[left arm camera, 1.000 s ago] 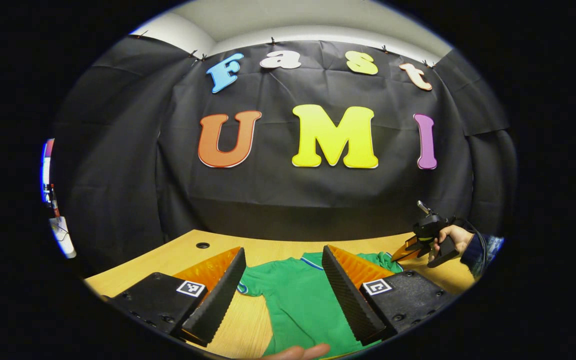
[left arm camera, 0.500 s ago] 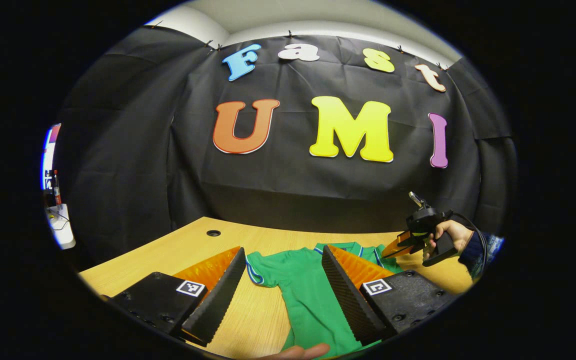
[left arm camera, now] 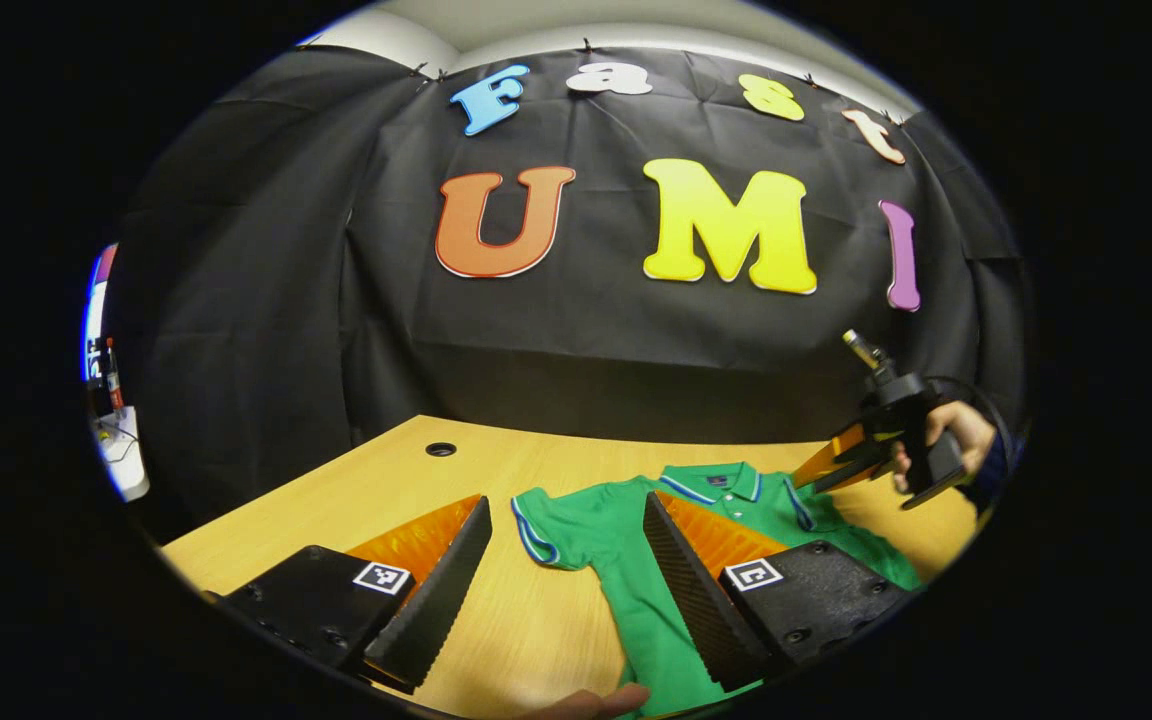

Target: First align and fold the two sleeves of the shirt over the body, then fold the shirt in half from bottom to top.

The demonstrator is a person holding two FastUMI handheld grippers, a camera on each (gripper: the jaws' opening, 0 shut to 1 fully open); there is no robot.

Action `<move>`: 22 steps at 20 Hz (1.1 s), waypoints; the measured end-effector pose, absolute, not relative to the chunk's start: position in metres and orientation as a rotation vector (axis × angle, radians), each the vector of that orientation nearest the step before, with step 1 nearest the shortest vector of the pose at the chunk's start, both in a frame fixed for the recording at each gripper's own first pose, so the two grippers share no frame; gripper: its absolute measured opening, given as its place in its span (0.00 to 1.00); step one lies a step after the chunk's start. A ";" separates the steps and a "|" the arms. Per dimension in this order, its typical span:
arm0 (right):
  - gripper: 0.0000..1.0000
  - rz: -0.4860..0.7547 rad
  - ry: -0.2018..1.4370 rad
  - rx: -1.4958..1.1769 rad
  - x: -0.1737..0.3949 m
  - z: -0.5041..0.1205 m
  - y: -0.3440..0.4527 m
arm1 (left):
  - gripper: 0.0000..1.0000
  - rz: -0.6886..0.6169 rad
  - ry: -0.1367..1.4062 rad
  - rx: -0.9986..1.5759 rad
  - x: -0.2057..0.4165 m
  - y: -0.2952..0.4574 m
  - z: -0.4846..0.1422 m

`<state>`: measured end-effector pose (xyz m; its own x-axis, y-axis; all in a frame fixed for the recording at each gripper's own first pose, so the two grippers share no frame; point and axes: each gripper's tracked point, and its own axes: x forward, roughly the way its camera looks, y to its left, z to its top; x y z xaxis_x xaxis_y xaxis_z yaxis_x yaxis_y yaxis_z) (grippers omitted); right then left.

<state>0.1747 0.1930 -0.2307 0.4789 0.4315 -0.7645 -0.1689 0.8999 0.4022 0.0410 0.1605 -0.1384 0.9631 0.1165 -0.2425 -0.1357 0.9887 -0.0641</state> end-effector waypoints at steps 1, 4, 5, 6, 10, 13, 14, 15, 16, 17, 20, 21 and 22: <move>0.67 0.394 0.984 0.283 0.170 -0.221 0.194 | 0.98 0.136 0.264 -0.087 0.050 0.166 -0.146; 0.95 0.410 0.892 0.172 0.152 -0.199 0.183 | 0.98 0.161 0.355 -0.187 0.077 0.186 -0.174; 0.91 0.409 0.849 0.118 0.146 -0.190 0.178 | 0.98 0.174 0.384 -0.209 0.086 0.195 -0.184; 0.92 0.405 0.804 0.070 0.138 -0.182 0.174 | 0.99 0.196 0.410 -0.216 0.094 0.207 -0.192; 0.96 0.397 0.611 -0.010 0.105 -0.138 0.162 | 0.96 0.227 0.544 -0.259 0.122 0.225 -0.222; 0.96 0.443 0.540 0.015 0.067 -0.118 0.160 | 0.96 0.179 0.640 -0.283 0.144 0.207 -0.246; 0.96 0.447 0.514 0.017 0.056 -0.114 0.155 | 0.95 0.171 0.674 -0.277 0.150 0.200 -0.256; 0.96 0.441 0.484 0.013 0.047 -0.109 0.147 | 0.95 0.160 0.709 -0.278 0.154 0.193 -0.266; 0.96 0.429 0.456 0.009 0.038 -0.107 0.139 | 0.90 0.144 0.747 -0.285 0.157 0.184 -0.276; 0.96 0.411 0.434 0.005 0.029 -0.107 0.129 | 0.88 0.138 0.779 -0.292 0.160 0.178 -0.283; 0.96 0.375 0.393 0.025 0.005 -0.107 0.103 | 0.81 0.182 0.796 -0.293 0.169 0.185 -0.290; 0.96 0.366 0.380 0.039 -0.002 -0.105 0.094 | 0.72 0.186 0.808 -0.299 0.169 0.185 -0.289; 0.96 0.358 0.365 0.053 -0.009 -0.102 0.085 | 0.65 0.197 0.824 -0.294 0.168 0.187 -0.291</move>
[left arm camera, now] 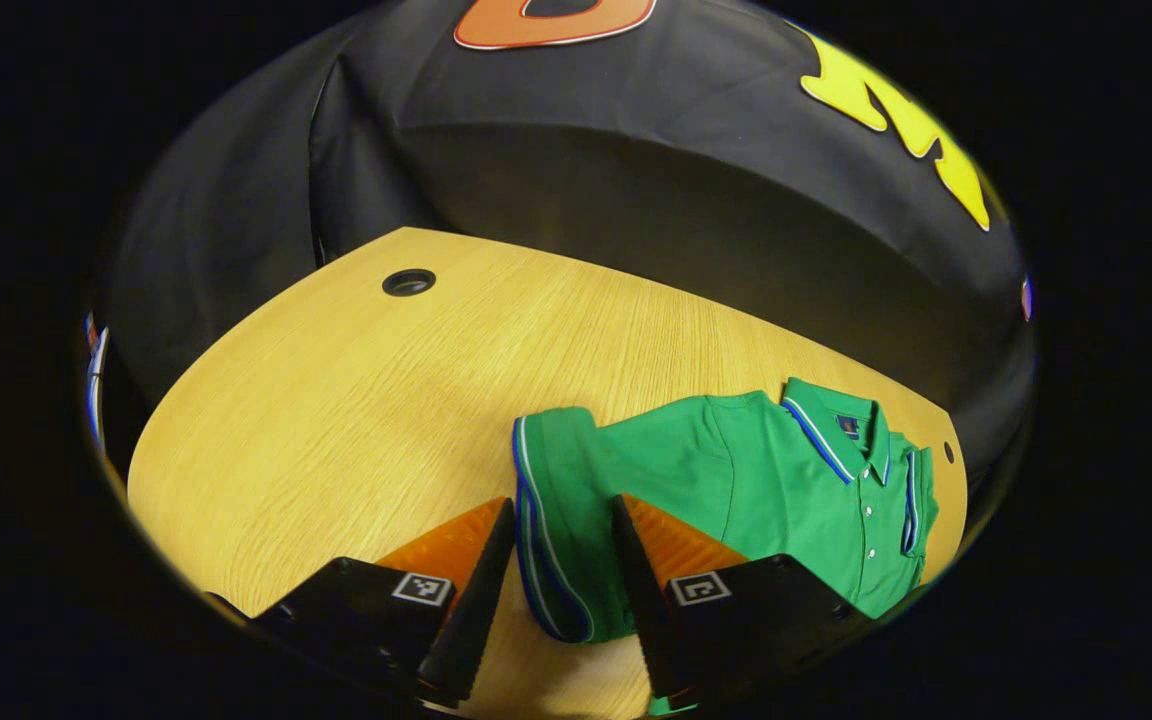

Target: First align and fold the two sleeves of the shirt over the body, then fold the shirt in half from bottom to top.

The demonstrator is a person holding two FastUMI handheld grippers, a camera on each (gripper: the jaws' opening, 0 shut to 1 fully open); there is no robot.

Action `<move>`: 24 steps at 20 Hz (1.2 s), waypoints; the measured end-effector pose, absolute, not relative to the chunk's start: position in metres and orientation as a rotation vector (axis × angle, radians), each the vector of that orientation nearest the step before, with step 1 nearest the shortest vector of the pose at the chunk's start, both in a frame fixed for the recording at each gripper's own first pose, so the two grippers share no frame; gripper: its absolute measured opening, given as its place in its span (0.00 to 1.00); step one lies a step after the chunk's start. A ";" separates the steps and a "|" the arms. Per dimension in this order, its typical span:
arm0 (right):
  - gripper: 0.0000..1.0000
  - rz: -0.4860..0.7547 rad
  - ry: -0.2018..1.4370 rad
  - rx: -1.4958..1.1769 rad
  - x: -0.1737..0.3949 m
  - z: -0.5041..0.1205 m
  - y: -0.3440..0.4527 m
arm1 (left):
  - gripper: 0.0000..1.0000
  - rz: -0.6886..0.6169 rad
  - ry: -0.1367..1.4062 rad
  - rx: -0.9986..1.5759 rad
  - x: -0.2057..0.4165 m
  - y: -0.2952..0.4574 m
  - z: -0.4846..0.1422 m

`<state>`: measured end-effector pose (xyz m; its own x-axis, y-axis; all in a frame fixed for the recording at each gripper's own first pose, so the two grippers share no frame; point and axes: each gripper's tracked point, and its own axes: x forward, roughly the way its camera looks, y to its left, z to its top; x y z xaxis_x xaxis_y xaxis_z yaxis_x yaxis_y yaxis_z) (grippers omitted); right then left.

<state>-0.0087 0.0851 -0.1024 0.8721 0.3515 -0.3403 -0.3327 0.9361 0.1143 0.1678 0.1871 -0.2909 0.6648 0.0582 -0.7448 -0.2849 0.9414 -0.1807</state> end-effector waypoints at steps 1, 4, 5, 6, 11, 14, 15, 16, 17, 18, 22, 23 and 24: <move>0.96 0.350 0.348 0.070 -0.013 -0.099 0.077 | 0.59 0.202 0.827 -0.282 0.172 0.192 -0.295; 0.96 0.336 0.316 0.087 -0.025 -0.096 0.056 | 0.08 0.231 0.857 -0.370 0.169 0.196 -0.294; 0.96 0.333 0.305 0.086 -0.028 -0.093 0.050 | 0.09 0.215 0.863 -0.407 0.169 0.191 -0.293; 0.96 0.327 0.295 0.088 -0.030 -0.091 0.046 | 0.06 0.210 0.866 -0.415 0.167 0.191 -0.293; 0.96 0.315 0.291 0.094 -0.035 -0.091 0.037 | 0.04 0.186 0.790 -0.353 0.176 0.185 -0.252; 0.96 0.320 0.313 0.076 -0.039 -0.098 0.040 | 0.04 0.135 0.748 -0.288 0.184 0.157 -0.220; 0.92 0.321 0.313 0.069 -0.041 -0.098 0.040 | 0.04 0.110 0.744 -0.278 0.186 0.142 -0.214; 0.96 0.321 0.310 0.066 -0.042 -0.098 0.040 | 0.04 0.084 0.743 -0.266 0.188 0.127 -0.208; 0.96 0.322 0.309 0.065 -0.043 -0.098 0.040 | 0.04 0.070 0.739 -0.245 0.191 0.115 -0.205; 0.96 0.323 0.311 0.064 -0.044 -0.100 0.041 | 0.04 0.059 0.735 -0.220 0.194 0.104 -0.204; 0.96 0.305 0.325 0.054 -0.049 -0.108 0.033 | 0.05 -0.028 0.779 -0.165 0.198 0.057 -0.215; 0.96 0.300 0.331 0.054 -0.049 -0.110 0.031 | 0.06 -0.048 0.791 -0.165 0.198 0.046 -0.219; 0.95 0.298 0.340 0.054 -0.051 -0.115 0.029 | 0.06 -0.056 0.795 -0.165 0.198 0.040 -0.221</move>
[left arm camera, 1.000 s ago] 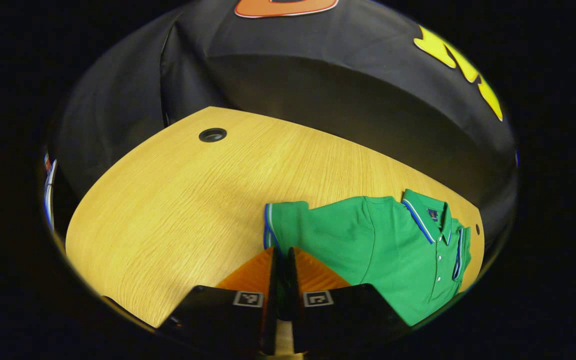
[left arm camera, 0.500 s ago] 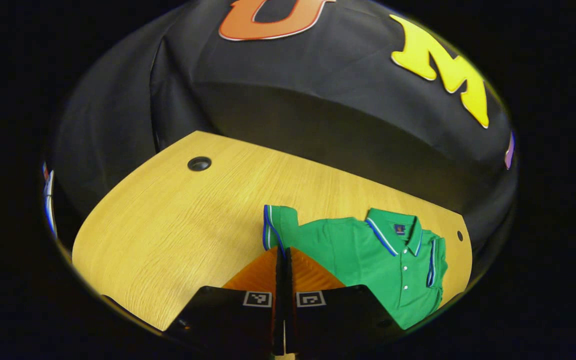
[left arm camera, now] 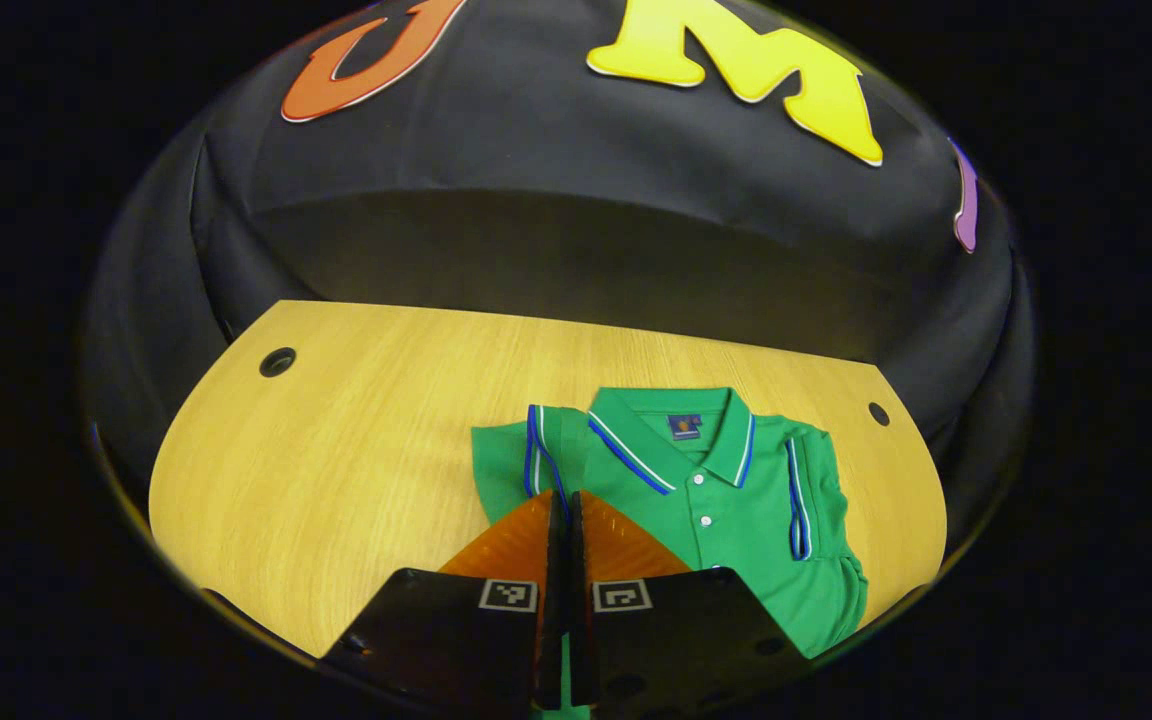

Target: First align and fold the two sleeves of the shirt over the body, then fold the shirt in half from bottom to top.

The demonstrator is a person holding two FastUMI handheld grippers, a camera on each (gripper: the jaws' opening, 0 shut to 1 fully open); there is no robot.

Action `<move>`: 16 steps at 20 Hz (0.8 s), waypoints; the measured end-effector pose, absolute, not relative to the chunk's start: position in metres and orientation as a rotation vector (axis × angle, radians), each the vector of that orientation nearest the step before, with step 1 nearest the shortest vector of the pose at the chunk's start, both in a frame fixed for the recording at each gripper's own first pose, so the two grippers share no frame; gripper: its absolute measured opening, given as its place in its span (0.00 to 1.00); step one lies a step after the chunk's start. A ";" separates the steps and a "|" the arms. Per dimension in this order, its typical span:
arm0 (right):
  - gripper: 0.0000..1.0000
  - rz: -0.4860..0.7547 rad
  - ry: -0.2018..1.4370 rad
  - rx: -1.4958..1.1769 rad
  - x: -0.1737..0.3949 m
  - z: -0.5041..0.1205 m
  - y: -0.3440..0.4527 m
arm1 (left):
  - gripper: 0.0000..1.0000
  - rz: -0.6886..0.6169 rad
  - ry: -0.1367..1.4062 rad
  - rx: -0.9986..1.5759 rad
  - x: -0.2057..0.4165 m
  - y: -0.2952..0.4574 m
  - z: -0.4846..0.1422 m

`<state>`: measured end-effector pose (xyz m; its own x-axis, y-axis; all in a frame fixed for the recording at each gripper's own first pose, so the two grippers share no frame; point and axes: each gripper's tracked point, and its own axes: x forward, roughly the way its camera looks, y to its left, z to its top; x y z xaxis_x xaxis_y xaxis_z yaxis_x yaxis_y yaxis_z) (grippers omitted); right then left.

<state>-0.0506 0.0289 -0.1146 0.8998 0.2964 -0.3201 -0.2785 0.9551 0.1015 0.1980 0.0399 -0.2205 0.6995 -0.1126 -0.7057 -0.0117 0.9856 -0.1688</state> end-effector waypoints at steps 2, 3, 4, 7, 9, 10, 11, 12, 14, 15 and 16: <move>0.96 0.289 0.353 0.048 -0.052 -0.120 0.025 | 0.12 -0.066 0.785 -0.173 0.201 0.028 -0.221; 0.96 0.282 0.357 0.043 -0.051 -0.122 0.023 | 0.16 -0.070 0.775 -0.183 0.201 0.024 -0.219; 0.96 0.273 0.359 0.037 -0.051 -0.124 0.021 | 0.27 -0.081 0.766 -0.190 0.200 0.019 -0.216; 0.96 0.269 0.364 0.039 -0.053 -0.127 0.021 | 0.61 -0.060 0.727 -0.138 0.198 0.024 -0.205; 0.96 0.272 0.373 0.035 -0.056 -0.130 0.025 | 0.67 -0.044 0.694 -0.131 0.192 0.026 -0.195; 0.96 0.268 0.375 0.026 -0.057 -0.131 0.026 | 0.69 -0.052 0.674 -0.144 0.187 0.023 -0.187; 0.96 0.263 0.377 0.019 -0.059 -0.131 0.027 | 0.72 -0.046 0.656 -0.143 0.181 0.024 -0.180; 0.96 0.264 0.373 0.017 -0.064 -0.128 0.029 | 0.78 -0.031 0.625 -0.122 0.175 0.031 -0.173; 0.96 0.268 0.369 0.018 -0.075 -0.126 0.034 | 0.78 -0.023 0.560 -0.095 0.156 0.037 -0.156; 0.96 0.268 0.365 0.013 -0.081 -0.124 0.036 | 0.78 -0.036 0.539 -0.100 0.142 0.036 -0.151; 0.96 0.267 0.360 0.003 -0.088 -0.123 0.038 | 0.80 -0.059 0.520 -0.111 0.129 0.032 -0.146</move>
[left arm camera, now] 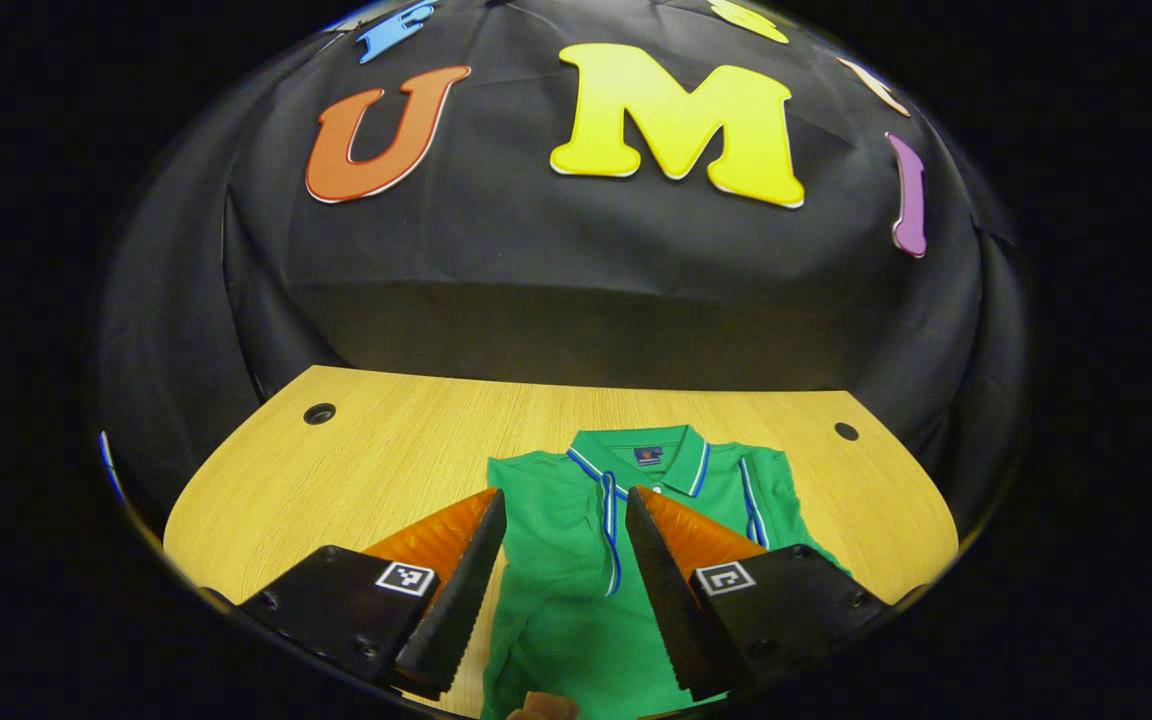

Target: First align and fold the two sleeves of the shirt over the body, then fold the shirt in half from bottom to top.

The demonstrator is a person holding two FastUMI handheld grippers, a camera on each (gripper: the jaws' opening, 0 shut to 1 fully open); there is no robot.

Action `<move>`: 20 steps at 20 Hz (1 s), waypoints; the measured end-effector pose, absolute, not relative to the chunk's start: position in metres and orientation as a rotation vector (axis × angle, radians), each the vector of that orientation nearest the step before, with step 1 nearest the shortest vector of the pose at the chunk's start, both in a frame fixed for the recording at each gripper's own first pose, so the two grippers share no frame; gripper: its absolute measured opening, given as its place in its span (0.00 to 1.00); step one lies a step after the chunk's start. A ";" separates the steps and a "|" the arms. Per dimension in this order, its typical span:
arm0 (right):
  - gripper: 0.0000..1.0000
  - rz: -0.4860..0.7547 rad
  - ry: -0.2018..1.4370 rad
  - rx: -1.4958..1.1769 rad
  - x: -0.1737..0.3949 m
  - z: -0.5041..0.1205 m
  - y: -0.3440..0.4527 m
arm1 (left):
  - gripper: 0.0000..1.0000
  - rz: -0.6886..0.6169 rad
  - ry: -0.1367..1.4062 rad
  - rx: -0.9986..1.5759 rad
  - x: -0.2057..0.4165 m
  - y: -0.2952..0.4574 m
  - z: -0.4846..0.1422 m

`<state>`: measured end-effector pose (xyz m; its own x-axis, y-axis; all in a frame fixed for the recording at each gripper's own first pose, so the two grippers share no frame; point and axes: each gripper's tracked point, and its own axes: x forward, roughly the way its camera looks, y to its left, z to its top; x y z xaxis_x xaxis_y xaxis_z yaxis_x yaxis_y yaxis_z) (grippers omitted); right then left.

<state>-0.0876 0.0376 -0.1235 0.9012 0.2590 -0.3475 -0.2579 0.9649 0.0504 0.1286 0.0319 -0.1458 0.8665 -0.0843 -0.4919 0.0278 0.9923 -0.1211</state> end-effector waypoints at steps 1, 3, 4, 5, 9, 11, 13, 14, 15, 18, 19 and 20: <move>0.96 0.267 0.353 -0.008 -0.094 -0.123 0.040 | 0.80 -0.085 0.512 -0.114 0.112 0.028 -0.143; 0.95 0.263 0.334 -0.036 -0.107 -0.125 0.042 | 0.85 -0.094 0.467 -0.105 0.081 0.028 -0.136; 0.96 0.255 0.330 -0.048 -0.115 -0.128 0.041 | 0.88 -0.097 0.448 -0.101 0.064 0.028 -0.135; 0.96 0.248 0.333 -0.054 -0.123 -0.132 0.040 | 0.90 -0.099 0.434 -0.101 0.045 0.028 -0.134; 0.96 0.243 0.383 -0.056 -0.156 -0.154 0.038 | 0.96 -0.091 0.420 -0.092 -0.027 0.032 -0.138; 0.97 0.236 0.409 -0.044 -0.171 -0.161 0.036 | 0.97 -0.085 0.440 -0.123 -0.060 0.039 -0.144; 0.96 0.203 0.421 -0.064 -0.177 -0.167 0.027 | 0.98 -0.076 0.484 -0.144 -0.089 0.047 -0.156; 0.96 0.193 0.433 -0.062 -0.180 -0.173 0.025 | 0.97 -0.080 0.524 -0.141 -0.107 0.051 -0.167; 0.96 0.192 0.452 -0.055 -0.183 -0.179 0.026 | 0.98 -0.081 0.562 -0.135 -0.120 0.053 -0.178; 0.97 0.170 0.504 -0.056 -0.189 -0.198 0.020 | 0.98 -0.091 0.646 -0.119 -0.157 0.058 -0.209; 0.96 0.160 0.521 -0.063 -0.190 -0.207 0.019 | 0.98 -0.093 0.658 -0.125 -0.166 0.058 -0.216; 0.96 0.155 0.542 -0.072 -0.191 -0.217 0.018 | 0.98 -0.089 0.668 -0.128 -0.172 0.058 -0.224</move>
